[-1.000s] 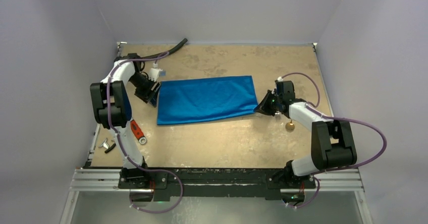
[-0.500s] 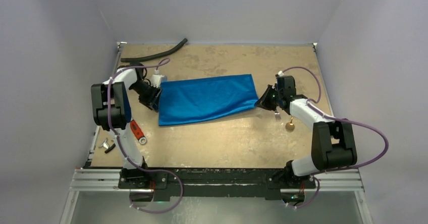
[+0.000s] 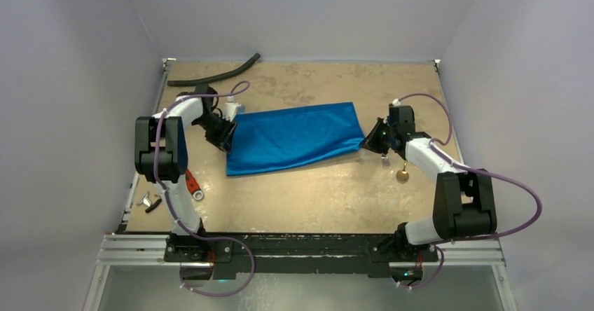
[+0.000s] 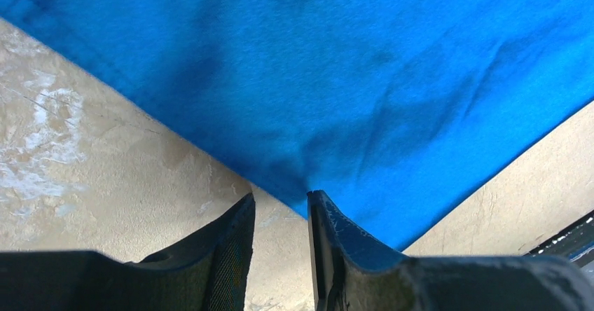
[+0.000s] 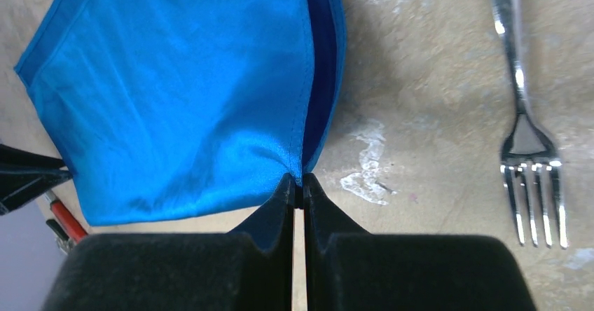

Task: Fold the napkin into a case and place the utensils inside
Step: Fold the rectangle-folded napkin at the center of the board.

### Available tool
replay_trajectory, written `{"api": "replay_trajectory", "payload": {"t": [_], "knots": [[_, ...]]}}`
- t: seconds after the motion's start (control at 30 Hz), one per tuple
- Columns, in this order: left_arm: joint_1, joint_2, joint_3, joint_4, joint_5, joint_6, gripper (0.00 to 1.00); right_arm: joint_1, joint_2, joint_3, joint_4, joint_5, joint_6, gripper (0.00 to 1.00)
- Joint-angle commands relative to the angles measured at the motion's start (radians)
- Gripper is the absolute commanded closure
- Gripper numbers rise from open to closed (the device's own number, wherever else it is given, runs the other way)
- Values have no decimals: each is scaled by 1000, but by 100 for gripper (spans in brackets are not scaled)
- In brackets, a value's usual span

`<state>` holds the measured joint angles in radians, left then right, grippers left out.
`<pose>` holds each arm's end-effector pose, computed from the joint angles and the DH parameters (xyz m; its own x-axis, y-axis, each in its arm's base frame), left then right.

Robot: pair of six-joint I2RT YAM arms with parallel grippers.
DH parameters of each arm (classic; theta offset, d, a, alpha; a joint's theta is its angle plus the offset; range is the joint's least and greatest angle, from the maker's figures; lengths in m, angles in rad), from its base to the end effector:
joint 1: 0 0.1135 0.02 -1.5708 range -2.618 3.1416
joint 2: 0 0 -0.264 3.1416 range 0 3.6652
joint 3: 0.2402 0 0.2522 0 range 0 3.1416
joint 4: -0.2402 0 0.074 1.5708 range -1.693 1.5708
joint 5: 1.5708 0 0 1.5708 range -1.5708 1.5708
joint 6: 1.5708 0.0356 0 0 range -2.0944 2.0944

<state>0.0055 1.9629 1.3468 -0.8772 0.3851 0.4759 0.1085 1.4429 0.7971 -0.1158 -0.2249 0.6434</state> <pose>0.3638 -0.0114 0.1582 -0.8752 0.4198 -0.2404 0.4781 0.8264 -0.2974 0.2941 0.0400 0.2008 -0.7084 0.5111 -0.4867 0.1987 0.8062 0.5573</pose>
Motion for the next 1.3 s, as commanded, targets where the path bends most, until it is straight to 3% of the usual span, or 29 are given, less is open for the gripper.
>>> {"api": "replay_trajectory", "payload": {"t": [0.0, 0.23, 0.6, 0.83, 1.27], "knots": [[2, -17, -18, 49, -3, -16, 67, -40, -38, -8, -9, 39, -13, 100], [4, -67, -13, 26, 21, -5, 69, 0, -28, 10, 37, 50, -80, 100], [4, -39, -63, 93, -21, -33, 71, 306, 67, 214, 39, 64, -72, 100], [4, -30, -84, 104, -23, -34, 73, 465, 230, 427, 14, 7, -70, 100], [2, -40, -106, 81, -26, -32, 75, 540, 334, 549, -11, -10, -36, 100]]}}
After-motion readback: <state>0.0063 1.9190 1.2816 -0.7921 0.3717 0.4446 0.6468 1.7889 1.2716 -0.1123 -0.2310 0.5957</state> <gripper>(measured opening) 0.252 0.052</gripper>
